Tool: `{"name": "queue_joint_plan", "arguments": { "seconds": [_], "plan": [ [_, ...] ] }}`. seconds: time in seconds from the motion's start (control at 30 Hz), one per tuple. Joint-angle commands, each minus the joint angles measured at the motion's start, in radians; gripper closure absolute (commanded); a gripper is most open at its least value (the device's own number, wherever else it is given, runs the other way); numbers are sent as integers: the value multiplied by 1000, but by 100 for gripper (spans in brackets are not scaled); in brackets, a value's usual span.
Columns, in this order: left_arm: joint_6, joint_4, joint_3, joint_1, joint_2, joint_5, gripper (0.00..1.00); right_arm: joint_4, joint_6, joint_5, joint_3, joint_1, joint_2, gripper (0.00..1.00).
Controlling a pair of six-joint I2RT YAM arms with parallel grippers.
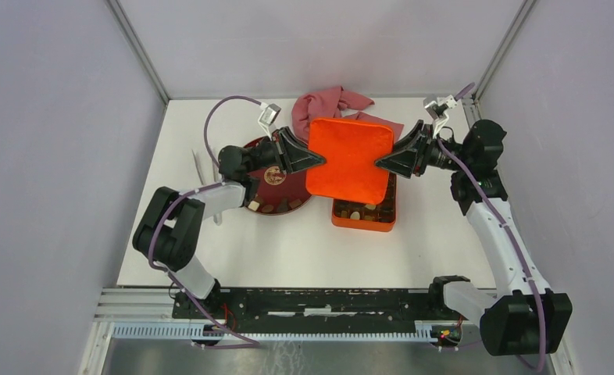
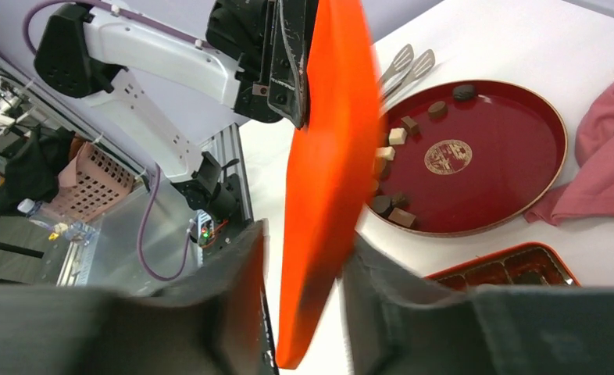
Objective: Pack the chocolate
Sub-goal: Close the box lid on the packing box.
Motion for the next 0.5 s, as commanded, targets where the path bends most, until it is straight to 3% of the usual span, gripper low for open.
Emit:
{"name": "queue_joint_plan", "arguments": {
  "seconds": [0.0,0.1,0.17,0.33,0.47],
  "plan": [
    [44,-78,-21,-13,-57,-88,98,-119,-173,61,-9,3,8,46],
    [76,-163,-71,-20,-103,-167,98,-162,-239,96,-40,2,0,24],
    [89,-203,-90,-34,-130,-207,98,-146,-252,113,-77,2,-5,21],
    [162,-344,-82,-102,-159,-267,98,63,-84,134,-212,4,-38,27],
    [162,-355,-72,-125,-146,-281,98,103,-53,140,-246,4,-39,42]
  ]
}}
